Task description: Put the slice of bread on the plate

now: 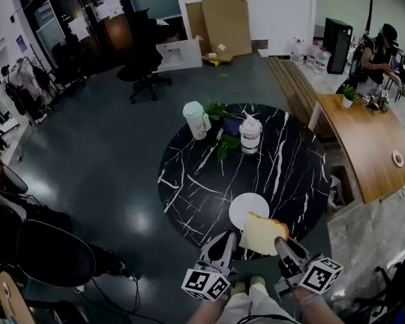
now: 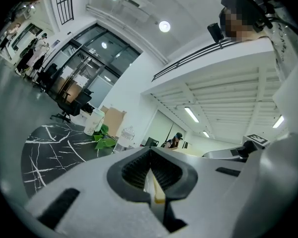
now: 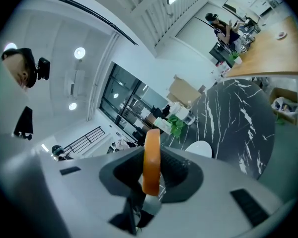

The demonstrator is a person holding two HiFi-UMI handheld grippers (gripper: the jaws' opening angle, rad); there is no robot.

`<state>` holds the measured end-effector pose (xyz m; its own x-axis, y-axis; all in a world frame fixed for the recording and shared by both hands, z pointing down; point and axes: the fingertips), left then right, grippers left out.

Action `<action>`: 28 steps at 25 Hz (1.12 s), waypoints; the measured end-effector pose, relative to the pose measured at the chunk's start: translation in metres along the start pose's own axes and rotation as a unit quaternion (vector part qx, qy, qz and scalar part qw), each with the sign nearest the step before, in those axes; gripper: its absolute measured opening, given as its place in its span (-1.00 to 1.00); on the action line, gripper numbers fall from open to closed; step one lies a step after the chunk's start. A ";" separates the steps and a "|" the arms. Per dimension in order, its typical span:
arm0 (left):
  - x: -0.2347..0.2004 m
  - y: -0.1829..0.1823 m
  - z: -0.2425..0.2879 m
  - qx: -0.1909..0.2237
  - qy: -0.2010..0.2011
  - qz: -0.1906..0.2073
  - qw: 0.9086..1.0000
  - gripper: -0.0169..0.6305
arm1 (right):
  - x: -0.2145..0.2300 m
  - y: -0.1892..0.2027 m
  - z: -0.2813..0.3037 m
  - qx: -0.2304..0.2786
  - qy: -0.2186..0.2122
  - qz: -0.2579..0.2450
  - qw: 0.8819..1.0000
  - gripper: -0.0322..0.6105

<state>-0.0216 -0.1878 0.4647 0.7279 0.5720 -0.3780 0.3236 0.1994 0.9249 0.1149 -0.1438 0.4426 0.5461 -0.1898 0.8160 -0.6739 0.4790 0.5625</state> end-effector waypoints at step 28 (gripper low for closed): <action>-0.073 0.040 0.066 0.013 -0.067 -0.012 0.998 -0.93 | 0.118 0.010 0.141 -0.127 0.007 0.119 0.985 -0.64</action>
<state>-0.0212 -0.2741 0.5267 0.7939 0.4554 -0.4028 0.3554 0.1899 0.9152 0.1023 -0.2823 0.5636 0.3954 -0.0361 0.9178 -0.6379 0.7082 0.3027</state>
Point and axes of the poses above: the fingertips, and each gripper's own axes: z forward along the fingers, x to its right, y out of its underside, and after that the axes turned 4 degrees about z, right-handed
